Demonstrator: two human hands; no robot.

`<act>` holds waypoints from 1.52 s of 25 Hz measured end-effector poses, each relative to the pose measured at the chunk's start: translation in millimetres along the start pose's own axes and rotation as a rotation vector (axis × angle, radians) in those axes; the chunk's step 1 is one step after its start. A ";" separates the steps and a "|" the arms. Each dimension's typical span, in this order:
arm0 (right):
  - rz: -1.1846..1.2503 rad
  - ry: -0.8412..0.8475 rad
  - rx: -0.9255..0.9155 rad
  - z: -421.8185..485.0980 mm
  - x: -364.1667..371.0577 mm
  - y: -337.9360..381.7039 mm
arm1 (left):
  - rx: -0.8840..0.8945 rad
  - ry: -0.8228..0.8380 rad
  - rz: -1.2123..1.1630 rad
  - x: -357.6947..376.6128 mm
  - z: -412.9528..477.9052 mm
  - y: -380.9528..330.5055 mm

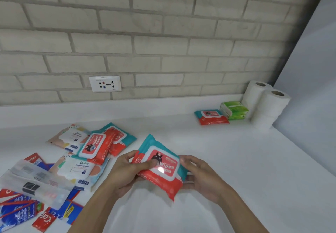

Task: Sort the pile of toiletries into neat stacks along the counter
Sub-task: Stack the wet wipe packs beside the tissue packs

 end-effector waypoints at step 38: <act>-0.709 -0.414 -0.399 195.7 -259.4 124.4 | 0.052 -0.282 0.273 229.3 287.4 -27.1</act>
Point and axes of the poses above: each hand's wrist, its own z-axis towards the middle knuckle, its own x-axis out of the palm, y = z × x, the point moved 2 cm from there along z, towards the middle knuckle, and after that the axes turned 3 degrees about x, right-handed, at the moved point
